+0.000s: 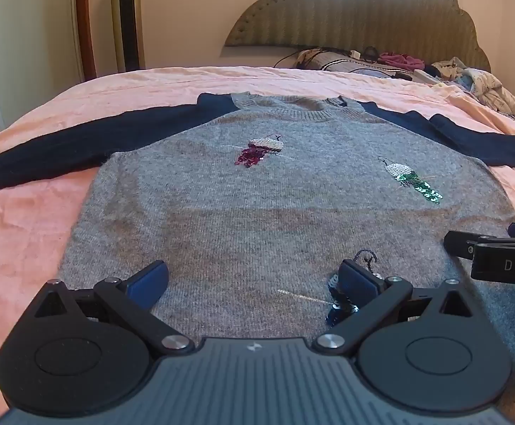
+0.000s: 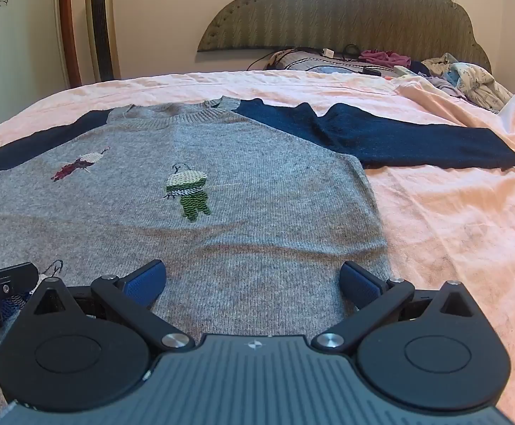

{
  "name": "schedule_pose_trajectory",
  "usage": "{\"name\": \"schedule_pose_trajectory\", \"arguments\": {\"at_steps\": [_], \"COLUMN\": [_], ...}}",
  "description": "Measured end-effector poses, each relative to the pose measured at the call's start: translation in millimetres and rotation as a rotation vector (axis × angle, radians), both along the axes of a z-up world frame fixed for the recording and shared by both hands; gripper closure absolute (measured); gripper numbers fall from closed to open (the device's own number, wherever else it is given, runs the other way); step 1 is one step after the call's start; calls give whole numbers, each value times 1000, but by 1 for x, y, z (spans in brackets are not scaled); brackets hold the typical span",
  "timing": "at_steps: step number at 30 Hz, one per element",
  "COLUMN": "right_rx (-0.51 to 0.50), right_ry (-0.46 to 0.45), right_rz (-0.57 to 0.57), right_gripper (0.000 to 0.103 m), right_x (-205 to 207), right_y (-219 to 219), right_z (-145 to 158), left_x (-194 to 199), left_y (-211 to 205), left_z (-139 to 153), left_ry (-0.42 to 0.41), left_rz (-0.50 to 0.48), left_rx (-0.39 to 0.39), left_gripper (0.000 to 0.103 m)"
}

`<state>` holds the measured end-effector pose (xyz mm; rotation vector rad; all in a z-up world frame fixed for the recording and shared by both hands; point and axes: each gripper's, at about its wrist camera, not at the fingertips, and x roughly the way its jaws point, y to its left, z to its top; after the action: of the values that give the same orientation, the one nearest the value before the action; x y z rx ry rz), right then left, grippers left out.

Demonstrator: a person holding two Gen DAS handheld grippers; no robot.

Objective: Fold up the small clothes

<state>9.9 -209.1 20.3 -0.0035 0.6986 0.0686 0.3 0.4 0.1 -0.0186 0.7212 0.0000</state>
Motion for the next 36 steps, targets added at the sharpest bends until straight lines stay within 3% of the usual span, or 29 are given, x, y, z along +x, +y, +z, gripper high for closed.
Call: {"name": "schedule_pose_trajectory", "arguments": {"at_steps": [36], "right_rx": [1], "right_ry": [0], "right_rz": [0], "right_gripper": [0], "right_x": [-1], "right_y": [0], "right_z": [0], "left_x": [-1], "left_y": [-3], "left_z": [0], "left_ry": [-14], "left_rz": [2], "left_rx": [16], "left_gripper": [0]}}
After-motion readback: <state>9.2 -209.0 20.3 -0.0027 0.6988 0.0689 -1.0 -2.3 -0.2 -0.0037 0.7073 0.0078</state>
